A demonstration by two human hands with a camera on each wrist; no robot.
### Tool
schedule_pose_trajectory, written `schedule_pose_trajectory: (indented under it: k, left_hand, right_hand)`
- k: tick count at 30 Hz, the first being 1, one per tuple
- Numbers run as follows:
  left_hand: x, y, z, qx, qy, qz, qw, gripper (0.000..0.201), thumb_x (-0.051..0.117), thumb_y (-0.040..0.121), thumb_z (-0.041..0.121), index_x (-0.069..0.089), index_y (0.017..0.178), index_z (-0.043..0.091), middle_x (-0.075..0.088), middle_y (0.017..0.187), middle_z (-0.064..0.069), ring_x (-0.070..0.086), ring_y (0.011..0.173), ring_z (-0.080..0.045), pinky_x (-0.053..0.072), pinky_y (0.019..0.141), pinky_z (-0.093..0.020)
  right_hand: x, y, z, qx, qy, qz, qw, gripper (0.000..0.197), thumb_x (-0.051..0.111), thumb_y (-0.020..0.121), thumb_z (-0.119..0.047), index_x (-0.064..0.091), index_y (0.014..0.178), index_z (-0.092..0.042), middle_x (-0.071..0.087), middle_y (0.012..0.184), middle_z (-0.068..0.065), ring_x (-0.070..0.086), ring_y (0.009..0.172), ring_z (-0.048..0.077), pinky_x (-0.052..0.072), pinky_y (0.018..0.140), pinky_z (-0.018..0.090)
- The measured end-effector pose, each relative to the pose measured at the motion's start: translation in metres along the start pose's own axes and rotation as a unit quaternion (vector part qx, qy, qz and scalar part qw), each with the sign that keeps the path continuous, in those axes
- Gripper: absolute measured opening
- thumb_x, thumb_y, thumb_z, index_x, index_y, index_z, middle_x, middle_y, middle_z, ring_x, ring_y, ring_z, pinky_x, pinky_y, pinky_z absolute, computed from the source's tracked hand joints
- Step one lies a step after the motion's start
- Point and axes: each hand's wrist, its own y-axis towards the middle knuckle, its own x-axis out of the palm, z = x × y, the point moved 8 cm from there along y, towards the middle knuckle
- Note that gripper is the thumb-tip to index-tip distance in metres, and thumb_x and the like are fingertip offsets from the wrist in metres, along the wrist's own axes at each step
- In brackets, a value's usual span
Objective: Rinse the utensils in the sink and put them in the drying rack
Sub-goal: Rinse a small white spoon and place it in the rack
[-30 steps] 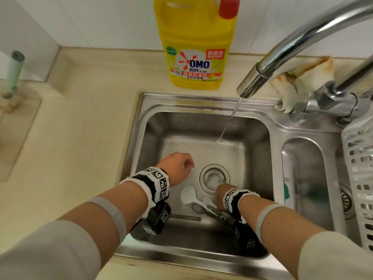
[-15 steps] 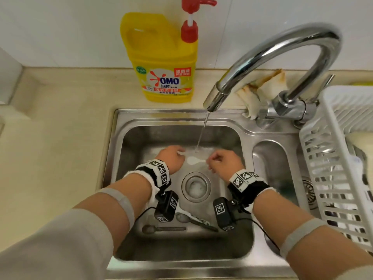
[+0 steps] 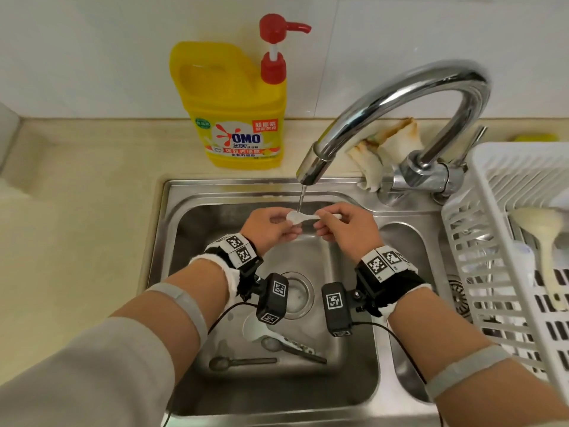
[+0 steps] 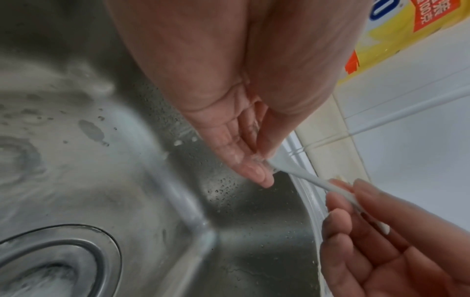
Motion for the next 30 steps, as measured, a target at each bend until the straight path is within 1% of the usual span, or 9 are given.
schedule_pose_trajectory:
  k: [3, 6, 9, 11, 17, 20, 24, 27, 30]
  left_hand:
    - [-0.001, -0.001, 0.001, -0.001, -0.013, 0.007, 1.000, 0.024, 0.061, 0.093, -0.004, 0.065, 0.116, -0.003, 0.072, 0.097, -0.018, 0.074, 0.078, -0.016, 0.059, 0.073, -0.021]
    - [-0.004, -0.002, 0.007, 0.016, 0.007, 0.025, 1.000, 0.020, 0.069, 0.090, 0.004, 0.068, 0.108, -0.005, 0.074, 0.091, -0.017, 0.074, 0.075, -0.014, 0.057, 0.068, -0.020]
    - [-0.009, -0.003, 0.012, 0.027, 0.029, 0.046, 0.998, 0.019, 0.073, 0.089, 0.011, 0.071, 0.102, -0.003, 0.074, 0.084, -0.016, 0.072, 0.069, -0.014, 0.058, 0.064, -0.020]
    - [-0.012, -0.004, 0.013, 0.027, 0.038, 0.051, 0.998, 0.015, 0.071, 0.090, 0.012, 0.073, 0.099, 0.000, 0.075, 0.084, -0.017, 0.073, 0.070, -0.016, 0.059, 0.063, -0.021]
    - [-0.026, -0.009, 0.011, 0.021, 0.022, 0.043, 0.999, 0.017, 0.062, 0.096, 0.005, 0.070, 0.107, -0.004, 0.075, 0.093, -0.022, 0.076, 0.085, -0.025, 0.062, 0.076, -0.027]
    - [-0.038, -0.012, 0.010, 0.013, 0.001, 0.054, 0.998, 0.016, 0.064, 0.092, 0.000, 0.072, 0.106, 0.000, 0.075, 0.096, -0.020, 0.075, 0.087, -0.025, 0.061, 0.077, -0.025]
    - [-0.053, -0.016, 0.009, 0.019, 0.001, 0.083, 0.996, 0.015, 0.066, 0.091, 0.001, 0.072, 0.105, 0.000, 0.075, 0.090, -0.017, 0.075, 0.081, -0.020, 0.060, 0.073, -0.024]
    - [-0.062, -0.019, 0.009, 0.023, 0.008, 0.107, 0.994, 0.013, 0.067, 0.093, 0.009, 0.073, 0.101, 0.001, 0.074, 0.081, -0.014, 0.072, 0.072, -0.015, 0.057, 0.064, -0.019]
    - [-0.071, -0.021, 0.006, 0.013, 0.018, 0.135, 0.991, 0.015, 0.067, 0.094, 0.017, 0.074, 0.096, 0.005, 0.073, 0.075, -0.010, 0.069, 0.067, -0.014, 0.055, 0.061, -0.021]
  right_hand:
    - [0.000, -0.002, 0.000, 0.010, 0.030, 0.001, 0.999, 0.014, 0.063, 0.096, -0.016, 0.074, 0.095, -0.006, 0.077, 0.079, 0.011, 0.072, 0.070, 0.021, 0.060, 0.070, 0.029]
    - [0.001, -0.002, 0.003, 0.019, 0.059, -0.001, 0.998, 0.015, 0.064, 0.096, -0.016, 0.075, 0.096, -0.006, 0.076, 0.081, 0.014, 0.072, 0.071, 0.022, 0.061, 0.074, 0.034]
    - [0.001, -0.001, 0.006, 0.031, 0.079, 0.000, 0.996, 0.013, 0.065, 0.095, -0.014, 0.075, 0.096, -0.006, 0.076, 0.081, 0.016, 0.071, 0.070, 0.021, 0.060, 0.072, 0.032]
    - [0.002, 0.000, 0.008, 0.045, 0.097, 0.003, 0.994, 0.011, 0.066, 0.095, -0.013, 0.073, 0.096, -0.005, 0.076, 0.081, 0.016, 0.070, 0.069, 0.020, 0.058, 0.067, 0.028]
    - [0.015, 0.004, 0.016, 0.062, 0.144, -0.003, 0.988, 0.008, 0.064, 0.096, -0.011, 0.069, 0.096, -0.005, 0.076, 0.081, 0.013, 0.070, 0.067, 0.017, 0.057, 0.064, 0.027]
    - [0.027, 0.006, 0.020, 0.077, 0.157, -0.020, 0.984, 0.011, 0.061, 0.098, -0.011, 0.068, 0.099, -0.003, 0.076, 0.082, 0.014, 0.071, 0.071, 0.019, 0.057, 0.066, 0.027]
    - [0.042, 0.009, 0.023, 0.105, 0.159, -0.048, 0.981, 0.011, 0.059, 0.099, -0.012, 0.068, 0.095, -0.007, 0.076, 0.080, 0.012, 0.070, 0.066, 0.016, 0.056, 0.064, 0.025]
    - [0.049, 0.010, 0.023, 0.118, 0.146, -0.050, 0.981, 0.009, 0.063, 0.097, -0.014, 0.069, 0.095, -0.007, 0.075, 0.077, 0.012, 0.067, 0.062, 0.015, 0.054, 0.061, 0.024]
    - [0.052, 0.009, 0.022, 0.113, 0.129, -0.049, 0.984, 0.009, 0.067, 0.094, -0.016, 0.072, 0.094, -0.007, 0.073, 0.075, 0.010, 0.063, 0.060, 0.014, 0.052, 0.060, 0.024]
